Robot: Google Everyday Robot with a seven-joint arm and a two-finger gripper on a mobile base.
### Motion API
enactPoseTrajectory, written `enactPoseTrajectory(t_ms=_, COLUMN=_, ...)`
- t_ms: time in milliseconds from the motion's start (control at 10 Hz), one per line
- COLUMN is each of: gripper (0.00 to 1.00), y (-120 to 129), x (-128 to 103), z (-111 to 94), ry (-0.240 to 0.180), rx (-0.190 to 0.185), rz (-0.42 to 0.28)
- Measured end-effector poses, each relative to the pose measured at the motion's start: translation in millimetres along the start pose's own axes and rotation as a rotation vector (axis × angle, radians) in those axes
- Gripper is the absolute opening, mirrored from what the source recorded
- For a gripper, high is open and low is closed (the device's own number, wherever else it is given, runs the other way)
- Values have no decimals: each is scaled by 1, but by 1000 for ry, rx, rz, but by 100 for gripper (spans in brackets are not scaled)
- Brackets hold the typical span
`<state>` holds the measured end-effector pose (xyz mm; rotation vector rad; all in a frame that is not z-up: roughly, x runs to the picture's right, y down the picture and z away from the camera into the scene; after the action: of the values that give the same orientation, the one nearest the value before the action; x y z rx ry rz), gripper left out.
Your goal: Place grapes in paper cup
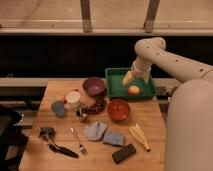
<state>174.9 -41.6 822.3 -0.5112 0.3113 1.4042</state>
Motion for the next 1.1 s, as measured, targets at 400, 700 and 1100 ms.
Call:
enactPoseTrajectory(t_ms=400, gripper=80, y=97, x=9, z=3, ry=17, rx=-61, rz=-188)
enactPoseTrajectory(t_ms=700, gripper=80, y=160, x=15, z=13, ry=30, rx=-107, rz=-292)
enactPoseTrajectory(t_ms=1100, gripper=80, y=167, x=15, z=14, ry=32, rx=-112, rz=-302)
